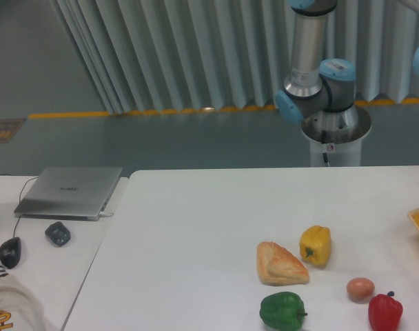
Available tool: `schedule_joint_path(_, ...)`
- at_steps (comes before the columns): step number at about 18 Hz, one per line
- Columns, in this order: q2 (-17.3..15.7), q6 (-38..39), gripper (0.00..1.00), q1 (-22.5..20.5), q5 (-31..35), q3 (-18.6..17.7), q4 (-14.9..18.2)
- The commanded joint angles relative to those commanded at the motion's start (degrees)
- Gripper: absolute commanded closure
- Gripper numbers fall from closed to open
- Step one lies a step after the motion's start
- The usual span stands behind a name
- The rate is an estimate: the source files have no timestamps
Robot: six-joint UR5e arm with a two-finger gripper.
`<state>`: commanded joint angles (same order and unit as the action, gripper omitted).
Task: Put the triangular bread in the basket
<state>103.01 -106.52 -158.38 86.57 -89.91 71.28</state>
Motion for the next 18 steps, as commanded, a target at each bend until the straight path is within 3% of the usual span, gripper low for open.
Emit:
schedule_joint_path(8, -0.26, 0.70, 0.00, 0.26, -1.66, -0.18, -0.97)
schedule_joint_path(12, -0.62, 7.27, 0.00, 1.23, -2.63, -0.44, -0.97)
schedule_joint_path(18, -0.88, 11.41, 0.00, 5.88, -4.21, -0.71, -1.23)
